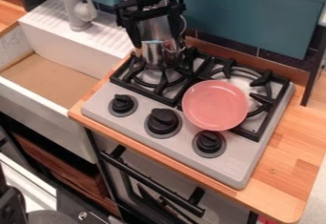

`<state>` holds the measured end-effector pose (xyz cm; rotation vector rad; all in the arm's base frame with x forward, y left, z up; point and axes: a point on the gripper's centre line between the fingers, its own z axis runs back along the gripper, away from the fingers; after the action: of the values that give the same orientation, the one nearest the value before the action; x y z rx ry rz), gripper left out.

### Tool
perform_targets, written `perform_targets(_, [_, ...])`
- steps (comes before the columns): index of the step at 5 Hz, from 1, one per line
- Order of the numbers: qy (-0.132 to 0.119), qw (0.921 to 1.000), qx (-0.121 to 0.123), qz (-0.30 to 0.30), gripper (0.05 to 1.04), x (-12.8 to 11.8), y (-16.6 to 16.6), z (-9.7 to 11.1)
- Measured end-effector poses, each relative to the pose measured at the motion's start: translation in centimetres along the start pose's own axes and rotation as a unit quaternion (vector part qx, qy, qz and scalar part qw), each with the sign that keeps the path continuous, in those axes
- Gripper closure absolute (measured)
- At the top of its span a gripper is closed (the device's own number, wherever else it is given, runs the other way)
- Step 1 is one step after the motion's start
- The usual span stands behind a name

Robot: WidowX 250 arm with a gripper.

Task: Move the silver pot to the right burner

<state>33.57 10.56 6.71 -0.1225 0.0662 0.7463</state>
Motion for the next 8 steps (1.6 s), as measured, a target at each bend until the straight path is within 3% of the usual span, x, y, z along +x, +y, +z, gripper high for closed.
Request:
perform_targets(1, [0.021, 0.9998, 0.007, 0.004, 0.087, -0.2, 0.3, -1.5])
perform_targets(4, [0.018, 0.9989, -0.030, 0.029, 0.087, 2.6, 2.0, -0.3])
perform_targets(5, [0.019, 0.9992, -0.017, 0.031, 0.087, 3.3, 2.4, -1.0])
perform_targets(7, [-0.021, 0.9980, -0.007, 0.060, 0.118, 3.8, 2.3, -2.6])
perform_targets(8, [-0.027, 0.9970, 0.001, 0.072, 0.379, 3.4, 2.2, -3.7])
